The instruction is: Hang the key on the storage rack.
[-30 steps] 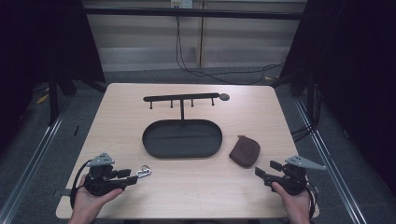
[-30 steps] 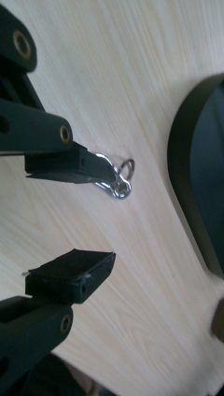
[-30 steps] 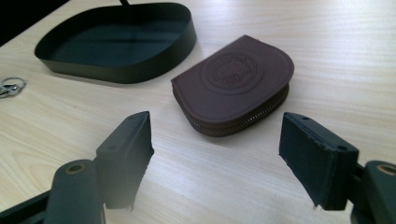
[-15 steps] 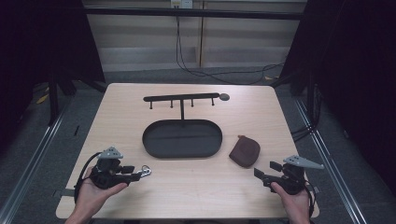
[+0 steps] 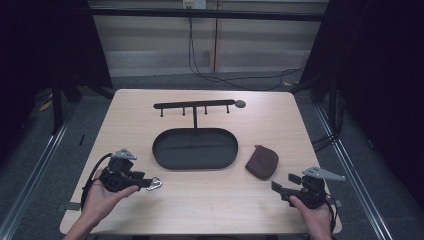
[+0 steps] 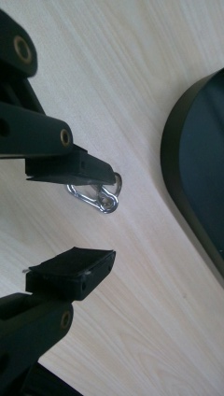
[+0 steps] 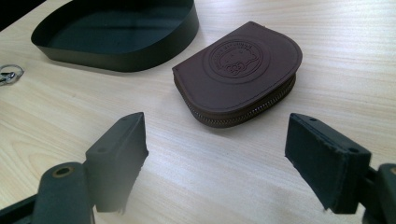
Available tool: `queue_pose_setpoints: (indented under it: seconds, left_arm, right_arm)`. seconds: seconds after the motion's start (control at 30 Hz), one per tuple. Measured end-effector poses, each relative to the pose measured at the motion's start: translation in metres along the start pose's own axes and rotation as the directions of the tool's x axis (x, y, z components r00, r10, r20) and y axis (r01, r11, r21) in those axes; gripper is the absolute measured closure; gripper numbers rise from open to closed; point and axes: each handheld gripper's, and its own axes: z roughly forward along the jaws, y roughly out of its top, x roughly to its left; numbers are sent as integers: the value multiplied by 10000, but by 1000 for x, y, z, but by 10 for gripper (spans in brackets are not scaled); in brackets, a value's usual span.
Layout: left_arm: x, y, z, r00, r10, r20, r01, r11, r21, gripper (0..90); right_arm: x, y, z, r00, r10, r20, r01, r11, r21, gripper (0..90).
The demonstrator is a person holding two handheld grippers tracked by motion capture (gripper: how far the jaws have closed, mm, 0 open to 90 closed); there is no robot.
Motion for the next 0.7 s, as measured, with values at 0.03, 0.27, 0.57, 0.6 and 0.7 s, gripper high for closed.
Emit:
queue_pose_setpoints:
  seconds: [0.03, 0.27, 0.57, 0.6, 0.7]
  left_arm:
    - [-1, 1, 1, 10000, 15, -92, -14, 10000, 61, 566]
    - [0, 8, 10, 9995, -123, -302, 146, 9968, 790, 515]
    - [-1, 25, 24, 9994, 108, -323, -47, 9831, 1832, 510]
    - [-1, 25, 24, 9994, 108, -323, -47, 9831, 1832, 520]
    - [1, 31, 28, 9995, 250, -174, -207, 9758, 2176, 552]
  right_arm:
    - [0, 0, 0, 10000, -8, -4, 8, 10000, -5, 206]
    - [3, 1, 4, 9998, -172, -28, 173, 9997, 154, 213]
    - [3, 3, 6, 9997, -222, -83, 224, 9994, 254, 214]
    - [3, 3, 6, 9997, -222, -83, 224, 9994, 254, 214]
    - [3, 3, 7, 9997, -222, -80, 224, 9994, 267, 214]
